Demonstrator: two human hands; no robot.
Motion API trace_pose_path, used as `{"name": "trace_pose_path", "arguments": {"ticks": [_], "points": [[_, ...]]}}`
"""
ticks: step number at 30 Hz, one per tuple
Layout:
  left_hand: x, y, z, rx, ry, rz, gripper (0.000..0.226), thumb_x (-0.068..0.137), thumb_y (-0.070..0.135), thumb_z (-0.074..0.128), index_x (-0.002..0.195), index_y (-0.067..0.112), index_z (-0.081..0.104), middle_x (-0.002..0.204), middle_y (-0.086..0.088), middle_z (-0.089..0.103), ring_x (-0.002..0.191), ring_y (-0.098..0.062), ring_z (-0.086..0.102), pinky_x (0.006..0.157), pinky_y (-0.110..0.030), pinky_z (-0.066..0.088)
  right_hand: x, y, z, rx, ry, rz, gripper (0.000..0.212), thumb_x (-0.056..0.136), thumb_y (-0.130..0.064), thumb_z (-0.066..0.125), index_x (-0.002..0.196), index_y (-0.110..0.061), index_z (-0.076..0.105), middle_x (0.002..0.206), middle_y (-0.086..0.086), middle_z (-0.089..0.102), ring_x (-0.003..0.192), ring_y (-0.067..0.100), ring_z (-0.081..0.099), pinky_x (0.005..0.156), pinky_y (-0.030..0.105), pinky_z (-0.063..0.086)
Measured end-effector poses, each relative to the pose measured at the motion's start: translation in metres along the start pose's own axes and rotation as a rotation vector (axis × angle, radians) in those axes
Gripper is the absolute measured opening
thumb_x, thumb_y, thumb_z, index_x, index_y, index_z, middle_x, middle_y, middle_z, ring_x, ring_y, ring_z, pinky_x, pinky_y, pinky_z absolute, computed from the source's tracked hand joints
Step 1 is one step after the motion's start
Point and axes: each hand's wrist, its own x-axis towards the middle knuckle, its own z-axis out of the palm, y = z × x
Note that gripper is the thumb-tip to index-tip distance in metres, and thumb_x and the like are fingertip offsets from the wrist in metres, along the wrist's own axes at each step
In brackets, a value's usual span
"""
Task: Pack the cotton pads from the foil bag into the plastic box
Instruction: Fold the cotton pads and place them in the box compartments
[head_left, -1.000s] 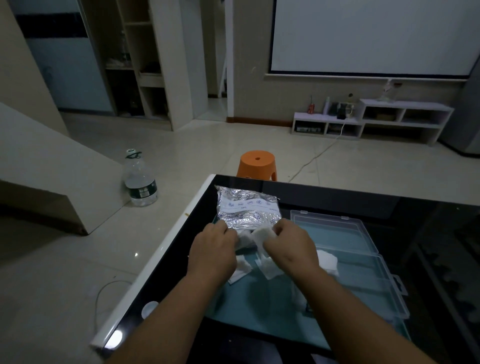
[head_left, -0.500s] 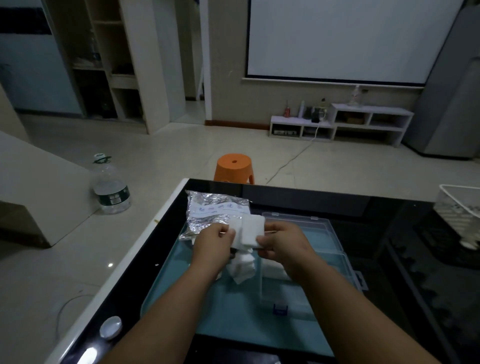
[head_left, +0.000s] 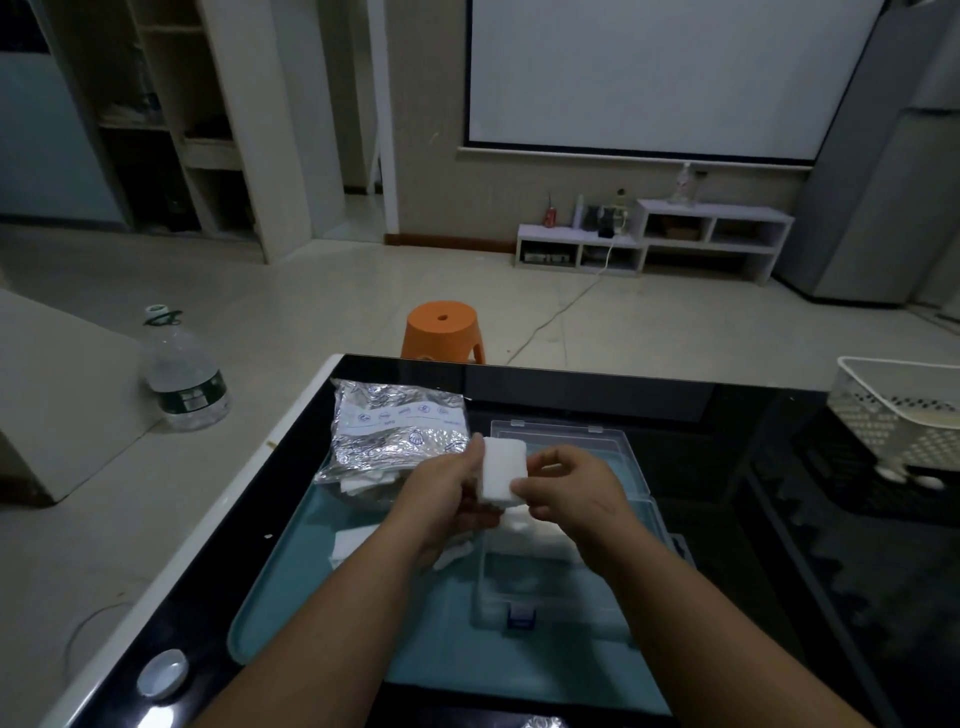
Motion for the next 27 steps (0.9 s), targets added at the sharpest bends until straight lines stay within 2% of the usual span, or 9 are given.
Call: {"name": "trace_pose_path", "arguments": {"ticks": [3, 6, 9, 14, 17, 20, 23, 25, 27], "points": [[0.003, -0.003, 0.006, 0.101, 0.003, 0.046, 0.019, 0.089, 0.018, 0.067, 0.104, 0.008, 0.062, 0.099, -0.018, 0.070, 0.076, -0.025, 0.070, 0.066, -0.034, 0.057, -0.002, -0.001, -0.005, -0.004, -0.015, -0.024, 0.020, 0.082, -0.009, 0.072, 0.099, -0.016, 0.063, 0.100, 0.006, 0.066, 0.087, 0.019, 0.065, 0.065, 0.025, 0.053], [0.006, -0.002, 0.012, 0.064, 0.041, 0.033, 0.016, 0.086, 0.018, 0.068, 0.099, 0.009, 0.066, 0.092, -0.014, 0.072, 0.077, -0.024, 0.064, 0.068, -0.034, 0.048, -0.003, -0.002, -0.008, -0.029, -0.038, -0.003, 0.029, 0.082, -0.019, 0.072, 0.106, -0.019, 0.055, 0.103, 0.007, 0.063, 0.088, 0.019, 0.061, 0.070, 0.030, 0.051], [0.006, 0.000, 0.018, -0.005, 0.011, 0.041, 0.007, 0.084, 0.018, 0.069, 0.089, 0.013, 0.067, 0.082, -0.008, 0.071, 0.079, -0.024, 0.061, 0.071, -0.035, 0.041, -0.004, -0.003, -0.009, 0.056, -0.052, 0.043, 0.027, 0.085, -0.010, 0.068, 0.097, -0.015, 0.045, 0.096, 0.014, 0.063, 0.078, 0.021, 0.061, 0.069, 0.033, 0.051], [0.004, 0.000, 0.025, -0.377, -0.080, 0.020, 0.048, 0.078, 0.038, 0.066, 0.115, 0.009, 0.054, 0.099, -0.015, 0.067, 0.087, -0.026, 0.063, 0.082, -0.039, 0.049, -0.003, -0.006, -0.011, 0.359, -0.218, 0.148, 0.032, 0.087, 0.002, 0.064, 0.089, -0.015, 0.036, 0.086, 0.015, 0.057, 0.068, 0.021, 0.057, 0.062, 0.030, 0.050], [0.004, 0.000, 0.023, -0.513, -0.148, 0.009, 0.038, 0.086, 0.019, 0.062, 0.121, 0.010, 0.047, 0.094, -0.020, 0.070, 0.088, -0.030, 0.068, 0.077, -0.042, 0.055, -0.006, -0.010, -0.008, 0.206, -0.249, 0.117, 0.026, 0.087, -0.007, 0.067, 0.094, -0.012, 0.043, 0.093, 0.014, 0.064, 0.072, 0.020, 0.062, 0.067, 0.031, 0.052], [0.008, 0.000, 0.019, -0.546, -0.124, 0.001, 0.039, 0.090, -0.002, 0.049, 0.122, 0.020, 0.046, 0.087, -0.020, 0.069, 0.076, -0.030, 0.072, 0.069, -0.041, 0.056, -0.003, -0.014, -0.011, -0.245, -0.085, -0.093, 0.033, 0.081, -0.028, 0.075, 0.092, -0.017, 0.046, 0.082, 0.001, 0.063, 0.067, 0.014, 0.055, 0.061, 0.029, 0.046], [0.007, -0.001, 0.015, -0.492, -0.123, -0.011, 0.059, 0.084, -0.009, 0.055, 0.129, 0.028, 0.044, 0.110, -0.023, 0.062, 0.078, -0.029, 0.071, 0.070, -0.043, 0.057, 0.001, -0.019, -0.013, -0.439, -0.047, -0.280, 0.045, 0.071, -0.034, 0.081, 0.100, -0.032, 0.047, 0.094, -0.009, 0.055, 0.085, 0.011, 0.053, 0.072, 0.028, 0.048], [0.008, -0.004, 0.013, -0.447, -0.155, -0.024, 0.071, 0.078, -0.010, 0.061, 0.133, 0.030, 0.042, 0.117, -0.026, 0.062, 0.086, -0.032, 0.067, 0.063, -0.038, 0.057, 0.001, -0.019, -0.011, -0.490, -0.121, -0.347, 0.072, 0.066, -0.031, 0.085, 0.123, -0.040, 0.042, 0.117, -0.017, 0.052, 0.112, 0.010, 0.050, 0.088, 0.026, 0.046], [0.007, -0.005, 0.013, -0.422, -0.190, -0.043, 0.073, 0.072, -0.005, 0.067, 0.133, 0.028, 0.045, 0.111, -0.025, 0.066, 0.082, -0.031, 0.065, 0.056, -0.035, 0.054, 0.002, -0.016, -0.007, -0.554, -0.177, -0.391, 0.103, 0.061, -0.032, 0.088, 0.141, -0.047, 0.025, 0.139, -0.018, 0.045, 0.131, 0.013, 0.039, 0.103, 0.035, 0.041]]}}
